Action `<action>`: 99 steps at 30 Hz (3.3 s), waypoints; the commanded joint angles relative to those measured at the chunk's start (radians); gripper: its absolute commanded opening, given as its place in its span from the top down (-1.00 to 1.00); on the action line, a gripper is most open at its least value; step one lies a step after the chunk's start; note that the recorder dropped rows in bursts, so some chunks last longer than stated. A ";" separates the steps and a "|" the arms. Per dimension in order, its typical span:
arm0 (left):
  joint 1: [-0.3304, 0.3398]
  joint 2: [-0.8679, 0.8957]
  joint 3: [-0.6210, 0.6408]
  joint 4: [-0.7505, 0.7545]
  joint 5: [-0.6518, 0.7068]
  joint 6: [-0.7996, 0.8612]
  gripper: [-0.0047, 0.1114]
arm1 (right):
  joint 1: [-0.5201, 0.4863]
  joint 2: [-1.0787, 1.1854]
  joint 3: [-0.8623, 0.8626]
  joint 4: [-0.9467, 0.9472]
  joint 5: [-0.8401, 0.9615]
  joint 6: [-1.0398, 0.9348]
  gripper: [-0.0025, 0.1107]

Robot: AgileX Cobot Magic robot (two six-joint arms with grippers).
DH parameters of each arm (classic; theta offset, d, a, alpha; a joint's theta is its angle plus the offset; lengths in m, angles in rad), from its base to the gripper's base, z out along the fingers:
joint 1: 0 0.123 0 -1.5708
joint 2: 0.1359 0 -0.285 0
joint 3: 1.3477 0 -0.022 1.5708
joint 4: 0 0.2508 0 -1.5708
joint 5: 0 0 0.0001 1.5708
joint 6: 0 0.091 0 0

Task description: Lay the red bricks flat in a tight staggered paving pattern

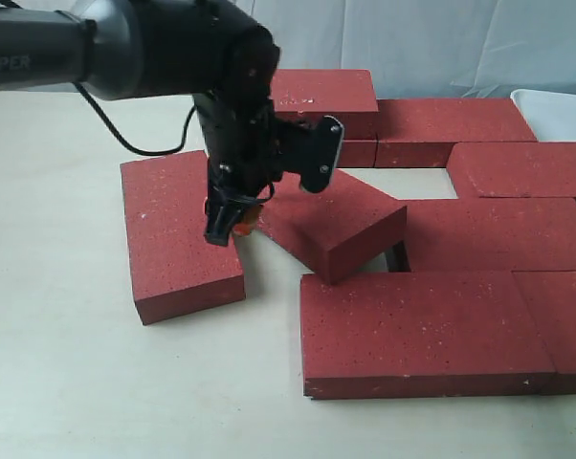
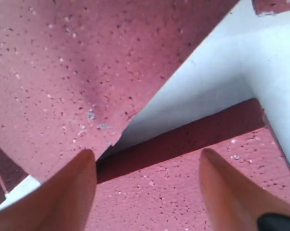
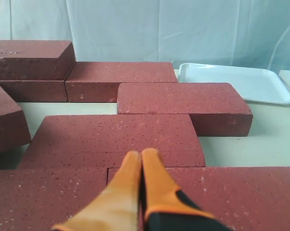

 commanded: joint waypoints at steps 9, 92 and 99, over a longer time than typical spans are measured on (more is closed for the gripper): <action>0.185 -0.003 0.047 -0.439 -0.172 0.590 -0.33 | -0.006 -0.008 0.001 -0.005 -0.008 0.000 0.97; -0.051 0.125 0.113 0.299 -0.452 -0.739 -0.34 | -0.006 -0.008 0.001 -0.005 -0.008 0.000 0.97; -0.047 -0.002 0.086 0.530 -0.259 -0.901 -0.35 | -0.006 -0.008 0.001 -0.005 -0.008 0.000 0.97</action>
